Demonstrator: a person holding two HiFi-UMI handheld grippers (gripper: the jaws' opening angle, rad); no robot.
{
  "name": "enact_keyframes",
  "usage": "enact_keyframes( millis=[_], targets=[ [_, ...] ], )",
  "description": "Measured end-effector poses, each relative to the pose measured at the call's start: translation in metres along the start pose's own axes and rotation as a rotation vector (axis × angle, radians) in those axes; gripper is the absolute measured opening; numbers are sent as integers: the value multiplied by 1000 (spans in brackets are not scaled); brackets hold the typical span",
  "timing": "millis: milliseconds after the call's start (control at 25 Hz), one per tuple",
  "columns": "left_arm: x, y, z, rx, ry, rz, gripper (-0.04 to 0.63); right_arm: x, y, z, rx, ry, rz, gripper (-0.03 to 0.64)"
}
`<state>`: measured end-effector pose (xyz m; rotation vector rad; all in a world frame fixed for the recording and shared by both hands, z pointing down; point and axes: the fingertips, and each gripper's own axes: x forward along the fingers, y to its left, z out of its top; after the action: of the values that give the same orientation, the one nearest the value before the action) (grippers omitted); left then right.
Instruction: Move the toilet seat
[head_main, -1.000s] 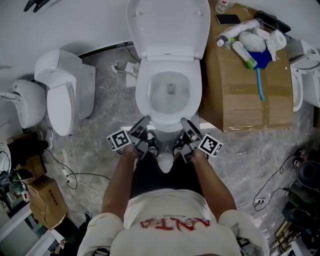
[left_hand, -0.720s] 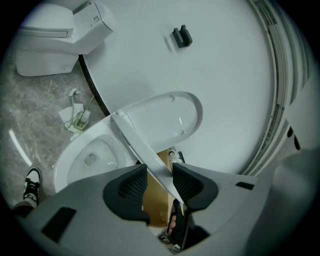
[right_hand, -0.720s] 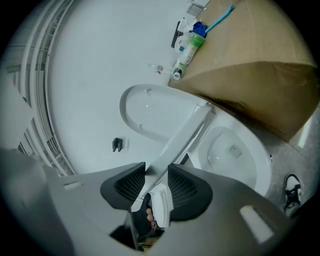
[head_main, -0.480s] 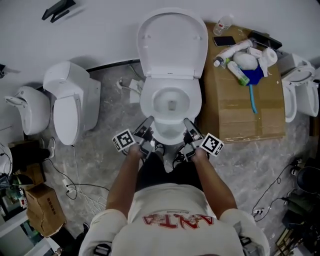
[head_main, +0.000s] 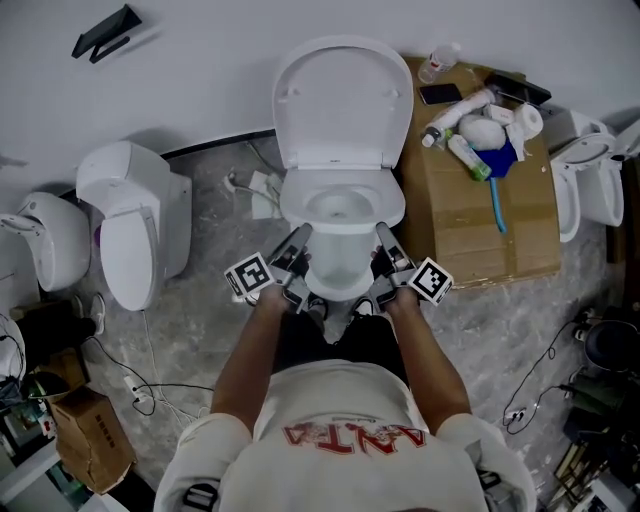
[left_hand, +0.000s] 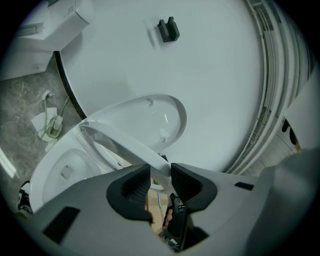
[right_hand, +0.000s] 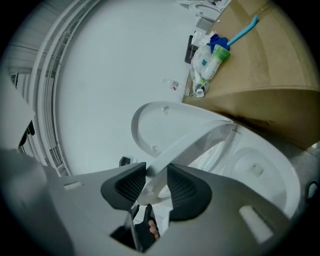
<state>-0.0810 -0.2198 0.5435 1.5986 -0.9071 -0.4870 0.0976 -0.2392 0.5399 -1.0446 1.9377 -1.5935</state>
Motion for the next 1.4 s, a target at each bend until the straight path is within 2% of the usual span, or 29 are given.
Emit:
enact_keyframes(
  millis=[360, 720, 1400],
  targets=[
    [29, -21, 33, -112, -1, -99, 123, 32, 21, 32, 31, -83, 46, 121],
    [55, -35, 63, -152, -3, -155, 114, 60, 34, 58, 41, -133, 55, 117],
    [107, -48, 122, -109, 37, -206, 103, 122, 46, 111, 51, -190, 73, 113]
  ],
)
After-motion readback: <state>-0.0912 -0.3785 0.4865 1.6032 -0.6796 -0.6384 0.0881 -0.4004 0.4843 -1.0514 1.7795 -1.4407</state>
